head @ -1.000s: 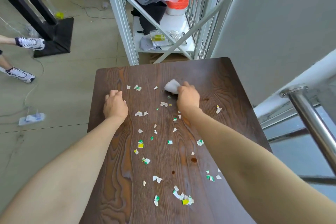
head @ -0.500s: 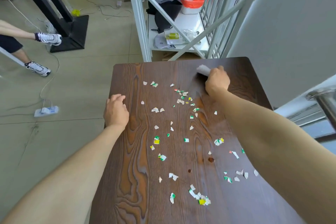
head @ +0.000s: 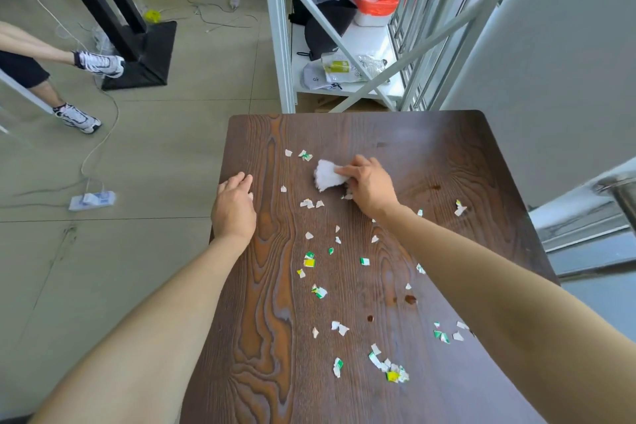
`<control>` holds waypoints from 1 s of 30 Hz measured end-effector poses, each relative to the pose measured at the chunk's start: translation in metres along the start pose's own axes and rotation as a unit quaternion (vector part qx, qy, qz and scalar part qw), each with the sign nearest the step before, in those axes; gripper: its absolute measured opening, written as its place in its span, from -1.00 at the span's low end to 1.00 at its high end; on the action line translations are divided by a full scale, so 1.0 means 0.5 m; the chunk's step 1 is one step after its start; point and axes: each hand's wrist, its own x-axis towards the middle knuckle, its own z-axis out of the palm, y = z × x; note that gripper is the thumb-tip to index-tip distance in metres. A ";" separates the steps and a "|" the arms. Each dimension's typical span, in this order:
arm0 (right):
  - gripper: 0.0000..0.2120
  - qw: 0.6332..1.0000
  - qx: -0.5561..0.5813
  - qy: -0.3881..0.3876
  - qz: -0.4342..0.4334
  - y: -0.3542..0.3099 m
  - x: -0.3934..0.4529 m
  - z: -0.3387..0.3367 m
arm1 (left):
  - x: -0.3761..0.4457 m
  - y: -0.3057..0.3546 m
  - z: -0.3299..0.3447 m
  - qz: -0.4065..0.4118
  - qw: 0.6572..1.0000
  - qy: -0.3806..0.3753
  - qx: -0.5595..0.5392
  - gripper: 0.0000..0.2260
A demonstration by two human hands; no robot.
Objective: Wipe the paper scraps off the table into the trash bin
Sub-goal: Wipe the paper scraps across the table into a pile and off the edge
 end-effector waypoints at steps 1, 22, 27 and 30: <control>-0.65 1.000 -0.004 -0.005 -0.026 -0.006 -0.019 0.001 | -0.001 0.000 0.000 0.000 1.000 -0.001 -0.004 -0.64; -0.71 0.974 0.021 0.036 0.223 -0.114 0.143 0.003 | -0.037 -0.040 0.009 0.068 0.997 0.005 -0.040 -0.64; -0.65 0.994 -0.006 0.008 0.109 -0.146 0.163 0.038 | -0.037 -0.048 0.011 0.070 0.996 0.003 -0.051 -0.64; -0.62 0.999 0.000 -0.032 0.014 -0.150 0.145 0.052 | -0.037 -0.052 0.007 0.073 0.996 -0.004 -0.058 -0.63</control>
